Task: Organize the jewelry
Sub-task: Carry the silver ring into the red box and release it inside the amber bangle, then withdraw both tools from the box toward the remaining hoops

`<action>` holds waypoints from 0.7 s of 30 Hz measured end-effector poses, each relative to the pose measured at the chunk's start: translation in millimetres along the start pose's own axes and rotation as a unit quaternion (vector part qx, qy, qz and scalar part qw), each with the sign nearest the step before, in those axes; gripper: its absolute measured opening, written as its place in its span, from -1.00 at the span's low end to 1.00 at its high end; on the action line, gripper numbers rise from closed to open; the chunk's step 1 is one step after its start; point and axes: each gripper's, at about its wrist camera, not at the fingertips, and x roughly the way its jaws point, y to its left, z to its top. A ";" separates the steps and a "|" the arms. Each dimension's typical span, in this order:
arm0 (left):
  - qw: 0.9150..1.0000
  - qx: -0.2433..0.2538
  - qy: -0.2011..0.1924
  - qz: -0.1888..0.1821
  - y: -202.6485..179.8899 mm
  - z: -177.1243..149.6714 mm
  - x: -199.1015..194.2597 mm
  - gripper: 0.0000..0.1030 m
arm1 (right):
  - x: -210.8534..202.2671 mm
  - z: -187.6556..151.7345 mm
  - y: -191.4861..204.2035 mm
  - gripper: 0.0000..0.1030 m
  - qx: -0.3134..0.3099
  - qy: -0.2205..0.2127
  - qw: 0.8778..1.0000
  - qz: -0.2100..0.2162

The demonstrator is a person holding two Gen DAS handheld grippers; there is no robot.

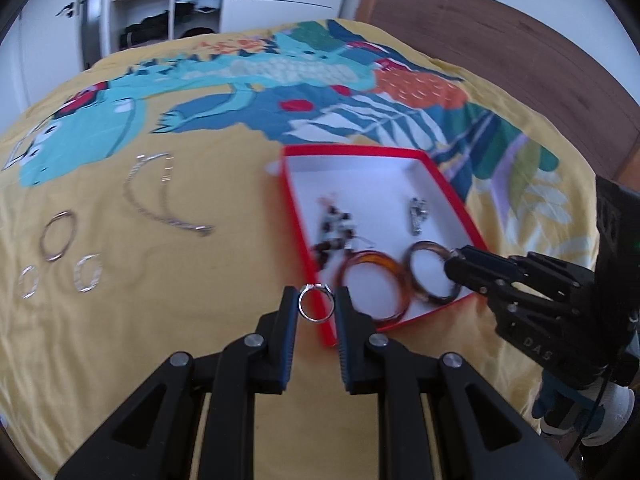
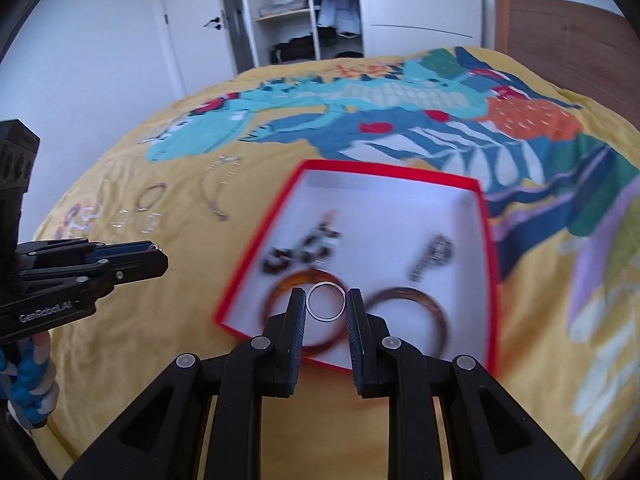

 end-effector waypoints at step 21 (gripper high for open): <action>0.995 0.049 0.086 0.019 -42.1 -1.5 96.1 -0.66 | 57.4 -10.7 -37.6 -0.61 -0.037 0.091 0.995 0.024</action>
